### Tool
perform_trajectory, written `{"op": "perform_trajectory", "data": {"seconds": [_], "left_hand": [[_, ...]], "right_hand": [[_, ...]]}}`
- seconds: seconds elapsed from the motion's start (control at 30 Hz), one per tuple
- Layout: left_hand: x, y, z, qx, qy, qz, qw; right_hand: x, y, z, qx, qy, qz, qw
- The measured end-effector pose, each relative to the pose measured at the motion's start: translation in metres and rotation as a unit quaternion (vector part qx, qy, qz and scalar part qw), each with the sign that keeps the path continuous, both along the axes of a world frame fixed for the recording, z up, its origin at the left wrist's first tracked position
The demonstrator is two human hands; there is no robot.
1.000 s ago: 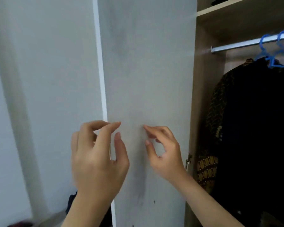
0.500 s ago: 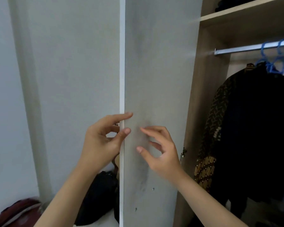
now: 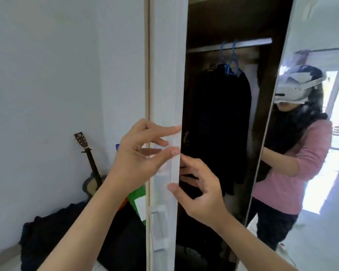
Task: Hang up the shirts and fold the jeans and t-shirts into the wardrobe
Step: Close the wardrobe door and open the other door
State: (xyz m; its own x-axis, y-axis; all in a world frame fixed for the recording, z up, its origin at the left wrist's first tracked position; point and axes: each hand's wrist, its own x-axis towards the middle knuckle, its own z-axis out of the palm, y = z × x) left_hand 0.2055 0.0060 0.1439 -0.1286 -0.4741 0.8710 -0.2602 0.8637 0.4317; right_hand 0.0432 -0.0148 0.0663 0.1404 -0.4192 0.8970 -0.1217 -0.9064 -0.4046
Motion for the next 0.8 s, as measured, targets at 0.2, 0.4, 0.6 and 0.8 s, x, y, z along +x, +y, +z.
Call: {"op": "perform_trajectory", "data": {"seconds": [0.2, 0.4, 0.6, 0.8], "left_hand": [[-0.073, -0.040, -0.006, -0.033, -0.061, -0.050, 0.996], [-0.123, -0.088, -0.007, -0.129, -0.136, -0.009, 0.982], [-0.152, -0.138, -0.015, -0.195, -0.212, 0.060, 0.956], [-0.173, -0.179, -0.017, -0.228, -0.244, 0.099, 0.937]], "right_hand": [[-0.073, 0.002, -0.017, -0.006, -0.007, -0.125, 0.992], [-0.117, -0.013, -0.021, 0.014, 0.010, -0.227, 0.974], [-0.148, -0.037, -0.018, -0.065, 0.084, -0.448, 0.888], [-0.175, -0.062, -0.014, -0.044, 0.110, -0.524, 0.843]]}}
